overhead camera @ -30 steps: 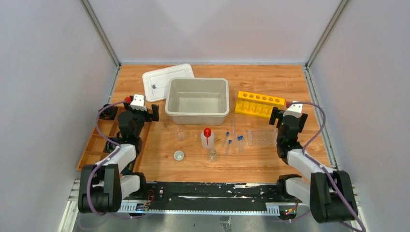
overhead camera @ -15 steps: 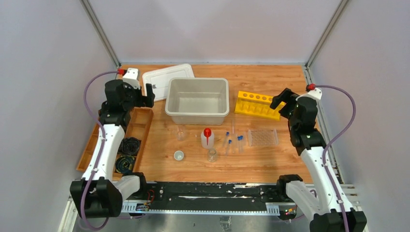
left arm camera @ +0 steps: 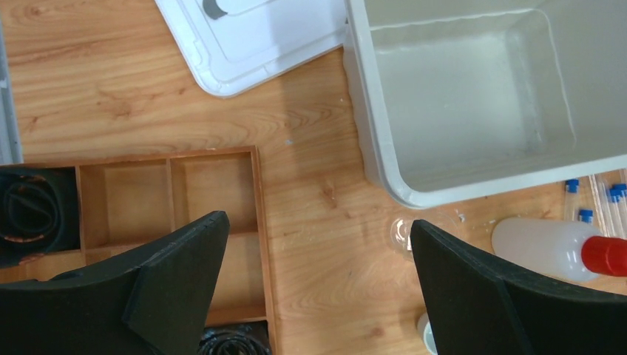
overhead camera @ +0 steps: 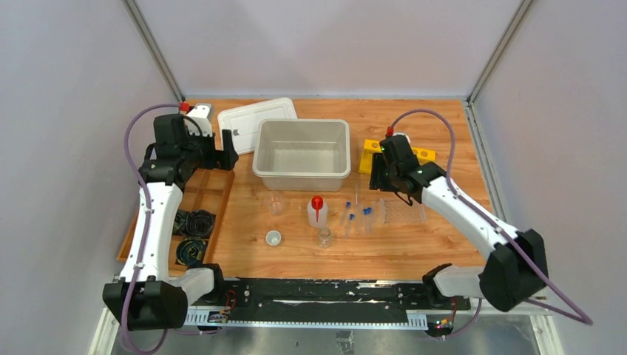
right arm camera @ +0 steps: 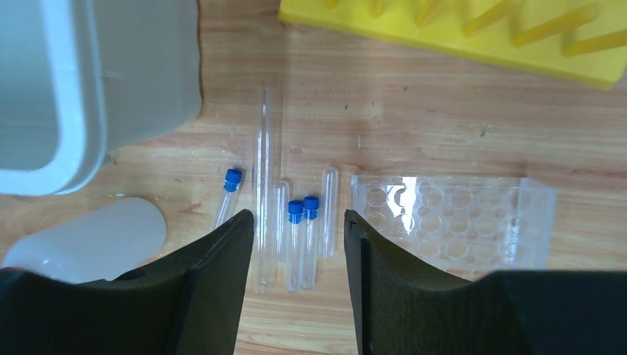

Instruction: Organize the chemistry lab equipment

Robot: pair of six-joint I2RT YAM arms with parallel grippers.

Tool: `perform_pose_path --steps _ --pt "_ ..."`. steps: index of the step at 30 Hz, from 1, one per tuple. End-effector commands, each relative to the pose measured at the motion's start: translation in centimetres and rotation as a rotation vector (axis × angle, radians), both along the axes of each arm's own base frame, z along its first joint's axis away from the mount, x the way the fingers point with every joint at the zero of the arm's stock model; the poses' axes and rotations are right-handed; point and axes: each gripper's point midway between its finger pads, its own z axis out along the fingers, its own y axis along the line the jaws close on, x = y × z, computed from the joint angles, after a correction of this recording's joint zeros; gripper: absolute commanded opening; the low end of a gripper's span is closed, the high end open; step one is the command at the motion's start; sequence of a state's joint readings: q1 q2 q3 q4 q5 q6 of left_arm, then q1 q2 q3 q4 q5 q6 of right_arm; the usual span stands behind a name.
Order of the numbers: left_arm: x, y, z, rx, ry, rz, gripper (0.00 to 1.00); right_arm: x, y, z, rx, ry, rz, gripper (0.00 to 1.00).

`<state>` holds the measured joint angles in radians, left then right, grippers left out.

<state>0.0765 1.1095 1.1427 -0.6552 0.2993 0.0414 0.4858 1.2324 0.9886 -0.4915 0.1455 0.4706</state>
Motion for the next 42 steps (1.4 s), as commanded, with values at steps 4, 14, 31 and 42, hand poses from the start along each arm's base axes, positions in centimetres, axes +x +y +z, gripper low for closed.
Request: perform_pose_path --steps 4,14,31,42 --pt "-2.4 -0.9 2.4 -0.017 -0.020 -0.050 0.98 0.9 3.7 -4.4 -0.008 0.131 0.044 0.50" --pt "-3.0 -1.0 2.7 -0.008 -0.014 -0.059 0.97 2.8 5.5 -9.0 -0.058 0.207 0.021 0.40" --pt "-3.0 -2.4 4.9 -0.053 -0.054 -0.135 0.98 2.5 5.2 -13.6 -0.091 0.232 -0.046 0.31" --pt "-2.8 -3.1 7.4 -0.090 -0.101 -0.147 1.00 2.1 5.1 -11.6 -0.090 0.129 -0.040 0.40"
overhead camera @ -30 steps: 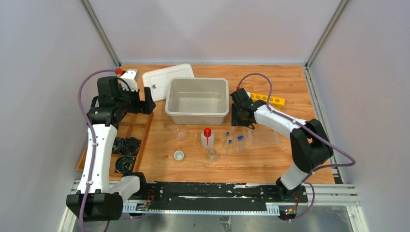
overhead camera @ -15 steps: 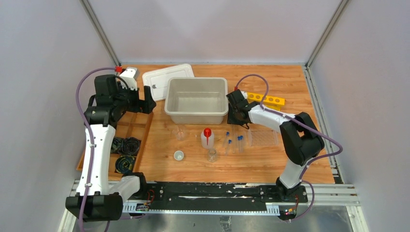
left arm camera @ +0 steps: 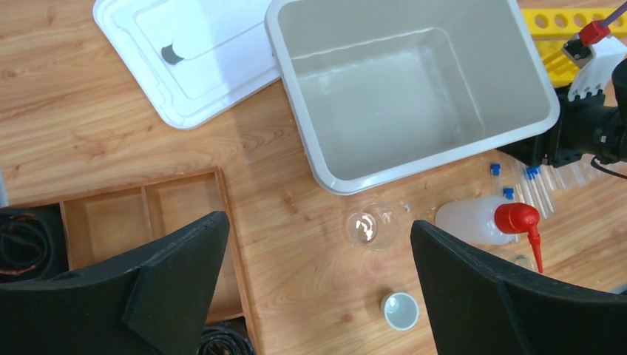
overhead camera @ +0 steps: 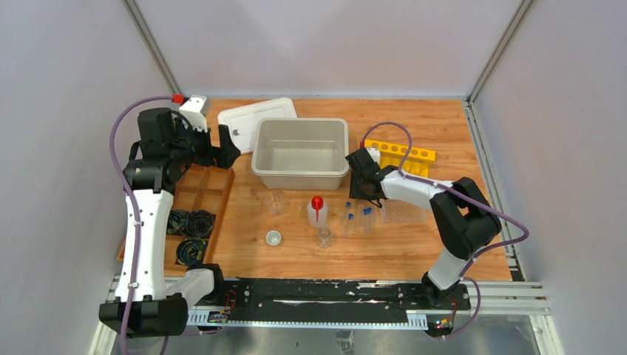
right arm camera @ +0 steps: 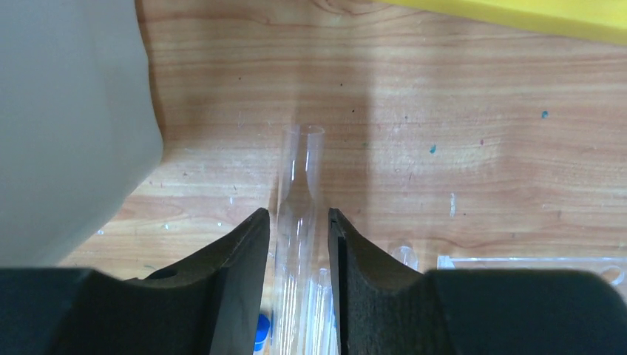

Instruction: Organize the chemistry lab equipment

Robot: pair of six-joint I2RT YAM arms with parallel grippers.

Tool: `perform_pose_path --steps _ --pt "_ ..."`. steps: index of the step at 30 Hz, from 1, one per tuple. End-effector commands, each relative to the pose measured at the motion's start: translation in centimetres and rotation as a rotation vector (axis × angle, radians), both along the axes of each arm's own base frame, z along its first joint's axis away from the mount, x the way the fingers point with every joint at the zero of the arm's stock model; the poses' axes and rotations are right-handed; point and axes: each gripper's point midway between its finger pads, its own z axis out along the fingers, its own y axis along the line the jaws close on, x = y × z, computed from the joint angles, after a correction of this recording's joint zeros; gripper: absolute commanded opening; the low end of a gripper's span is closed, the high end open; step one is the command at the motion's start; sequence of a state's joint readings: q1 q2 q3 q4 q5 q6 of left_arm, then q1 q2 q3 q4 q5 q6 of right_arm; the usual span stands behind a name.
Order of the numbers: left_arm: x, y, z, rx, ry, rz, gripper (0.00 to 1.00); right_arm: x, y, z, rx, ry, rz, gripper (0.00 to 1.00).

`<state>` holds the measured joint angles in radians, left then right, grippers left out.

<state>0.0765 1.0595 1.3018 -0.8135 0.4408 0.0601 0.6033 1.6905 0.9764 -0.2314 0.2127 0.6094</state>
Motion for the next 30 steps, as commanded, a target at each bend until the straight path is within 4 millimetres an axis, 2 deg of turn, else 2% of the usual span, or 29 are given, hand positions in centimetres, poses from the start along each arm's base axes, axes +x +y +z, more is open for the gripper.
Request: perform_pose_path --steps 1,10,15,17,21,25,28,30 --pt "-0.1 -0.7 1.9 -0.035 -0.040 -0.023 1.00 -0.2 -0.3 0.8 -0.020 -0.042 -0.003 0.40" --pt "-0.8 -1.4 3.1 -0.052 -0.063 -0.068 1.00 -1.3 0.1 -1.2 0.004 0.004 -0.006 0.32" --pt "-0.9 -1.8 3.9 -0.045 -0.040 -0.110 1.00 -1.0 0.5 0.2 0.028 -0.016 -0.001 0.21" --pt "-1.1 -2.2 4.4 -0.053 -0.052 -0.131 1.00 -0.8 0.9 1.8 0.060 -0.042 0.003 0.17" --pt "-1.1 -3.0 4.9 -0.061 -0.058 -0.153 1.00 -0.6 1.7 6.7 0.148 -0.118 0.012 0.10" --pt "-1.0 -3.4 5.0 -0.079 -0.047 -0.156 1.00 -1.5 1.7 11.9 0.256 -0.195 0.000 0.05" --pt "-1.7 -5.2 5.1 -0.109 -0.035 -0.223 1.00 -2.7 1.2 15.6 0.337 -0.264 -0.015 0.00" --pt "-2.6 -7.2 5.0 -0.113 -0.023 -0.300 1.00 -3.3 1.0 18.4 0.397 -0.333 -0.016 0.00"
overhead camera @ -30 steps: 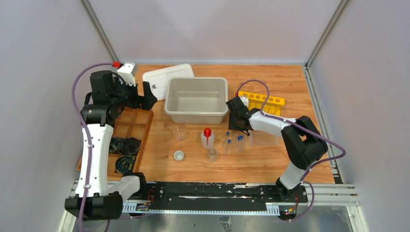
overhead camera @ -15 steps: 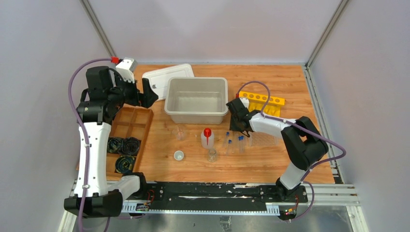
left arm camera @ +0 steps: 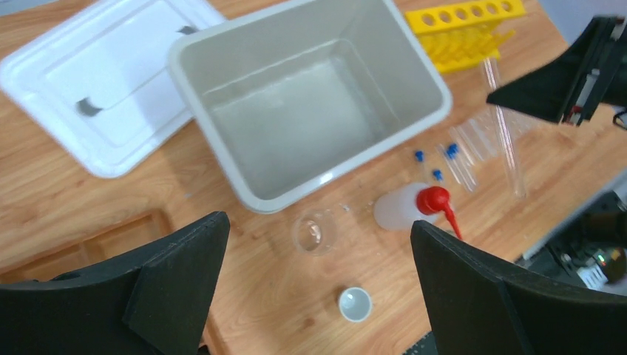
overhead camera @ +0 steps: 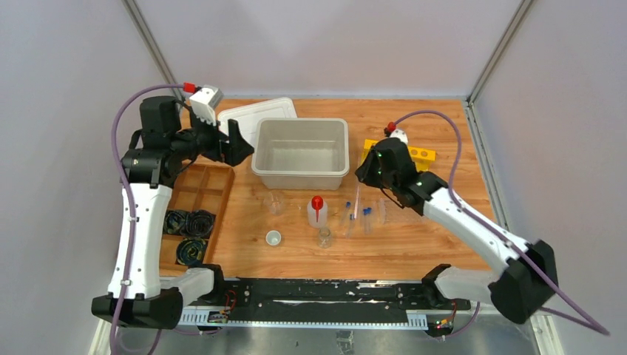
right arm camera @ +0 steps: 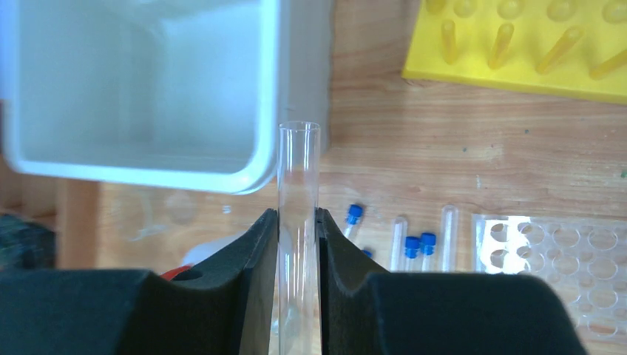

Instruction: Organize the chemistry lab equipment

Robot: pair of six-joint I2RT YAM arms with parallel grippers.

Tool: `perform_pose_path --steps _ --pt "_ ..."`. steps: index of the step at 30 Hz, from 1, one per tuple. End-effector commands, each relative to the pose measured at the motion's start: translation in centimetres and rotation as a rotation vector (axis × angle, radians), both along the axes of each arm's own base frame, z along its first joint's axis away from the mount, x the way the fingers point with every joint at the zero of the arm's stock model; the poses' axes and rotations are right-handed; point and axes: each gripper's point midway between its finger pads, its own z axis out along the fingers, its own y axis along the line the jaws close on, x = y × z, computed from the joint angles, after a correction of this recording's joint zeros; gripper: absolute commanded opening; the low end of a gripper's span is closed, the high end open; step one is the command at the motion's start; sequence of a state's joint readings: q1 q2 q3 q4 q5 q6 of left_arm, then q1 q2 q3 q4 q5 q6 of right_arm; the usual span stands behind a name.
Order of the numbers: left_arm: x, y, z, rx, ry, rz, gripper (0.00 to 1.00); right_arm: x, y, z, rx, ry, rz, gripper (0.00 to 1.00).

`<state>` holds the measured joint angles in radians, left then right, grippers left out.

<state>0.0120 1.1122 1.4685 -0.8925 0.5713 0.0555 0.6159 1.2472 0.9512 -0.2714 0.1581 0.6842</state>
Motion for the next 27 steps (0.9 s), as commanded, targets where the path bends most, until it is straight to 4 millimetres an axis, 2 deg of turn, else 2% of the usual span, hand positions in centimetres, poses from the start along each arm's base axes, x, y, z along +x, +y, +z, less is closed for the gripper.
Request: perform_pose_path --steps 1,4,6,12,19,27 --pt "-2.0 -4.1 0.7 -0.044 0.021 -0.166 1.00 -2.0 0.0 5.6 0.125 -0.096 -0.004 0.00" --pt "-3.0 -6.5 -0.3 -0.040 0.067 -0.275 1.00 -2.1 0.6 9.8 0.188 -0.183 0.023 0.00" --pt "-3.4 -7.9 -0.7 -0.034 0.077 -0.335 1.00 -1.9 1.7 12.4 0.221 -0.227 0.056 0.00" --pt "-4.3 -11.4 -1.1 -0.033 0.113 -0.467 1.00 -0.8 6.9 16.8 0.301 -0.297 0.144 0.00" --pt "-4.1 -12.5 -1.1 -0.099 0.135 -0.474 0.99 -1.0 11.7 21.8 0.407 -0.409 0.191 0.00" --pt "-5.5 -12.7 -1.0 -0.147 0.171 -0.496 0.96 -1.7 15.1 24.2 0.459 -0.440 0.210 0.00"
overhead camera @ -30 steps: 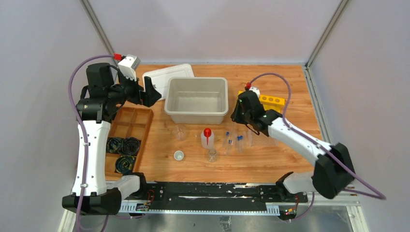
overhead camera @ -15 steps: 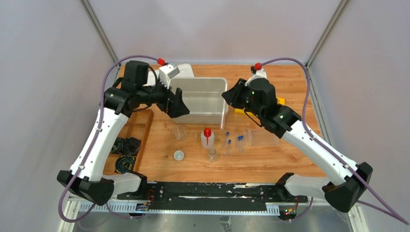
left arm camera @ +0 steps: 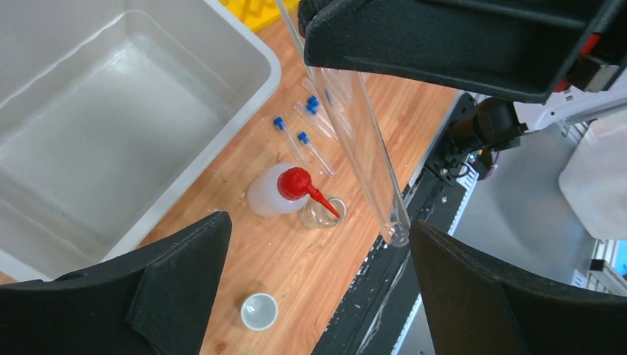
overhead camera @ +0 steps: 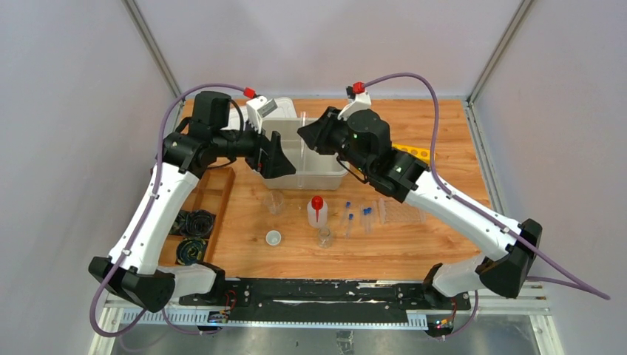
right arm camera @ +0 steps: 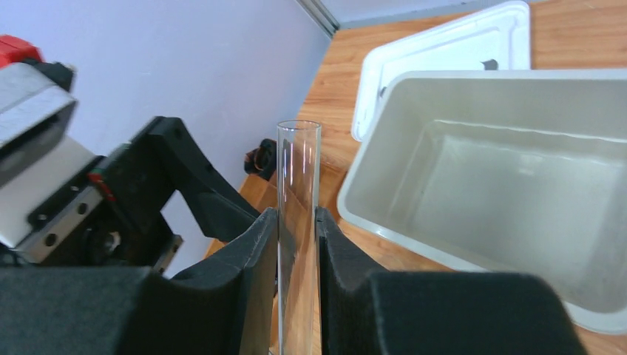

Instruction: Organize the chemistry lab equipment

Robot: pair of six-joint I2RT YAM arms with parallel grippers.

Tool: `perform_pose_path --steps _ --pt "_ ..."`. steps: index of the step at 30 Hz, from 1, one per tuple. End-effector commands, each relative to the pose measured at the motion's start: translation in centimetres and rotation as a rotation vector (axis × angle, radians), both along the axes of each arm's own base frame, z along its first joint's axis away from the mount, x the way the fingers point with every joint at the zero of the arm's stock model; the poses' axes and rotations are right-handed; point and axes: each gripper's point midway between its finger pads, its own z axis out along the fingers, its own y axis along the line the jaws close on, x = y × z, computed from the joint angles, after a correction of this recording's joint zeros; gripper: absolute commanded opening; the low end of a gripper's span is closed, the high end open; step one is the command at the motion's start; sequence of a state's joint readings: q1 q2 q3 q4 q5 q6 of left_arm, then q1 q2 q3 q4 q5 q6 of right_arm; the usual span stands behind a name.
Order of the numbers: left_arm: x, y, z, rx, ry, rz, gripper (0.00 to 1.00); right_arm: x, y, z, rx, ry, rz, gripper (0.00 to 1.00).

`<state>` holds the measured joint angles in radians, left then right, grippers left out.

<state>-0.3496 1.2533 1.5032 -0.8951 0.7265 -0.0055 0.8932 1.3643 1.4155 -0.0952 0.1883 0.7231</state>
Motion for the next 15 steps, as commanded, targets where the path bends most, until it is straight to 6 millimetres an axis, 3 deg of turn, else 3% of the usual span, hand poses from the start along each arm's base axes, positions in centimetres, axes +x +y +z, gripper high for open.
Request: perform_pose_path --steps 1,9,15 --pt "-1.4 -0.5 0.5 -0.048 0.022 -0.030 0.95 -0.7 1.3 3.5 0.091 -0.065 -0.016 0.00" --pt "-1.6 -1.3 0.4 -0.088 0.088 -0.060 0.83 -1.2 3.0 4.4 0.117 -0.100 -0.025 0.00" --pt "-1.7 -1.4 0.4 -0.094 0.091 -0.071 0.57 -1.6 3.3 4.6 0.106 -0.137 -0.049 0.00"
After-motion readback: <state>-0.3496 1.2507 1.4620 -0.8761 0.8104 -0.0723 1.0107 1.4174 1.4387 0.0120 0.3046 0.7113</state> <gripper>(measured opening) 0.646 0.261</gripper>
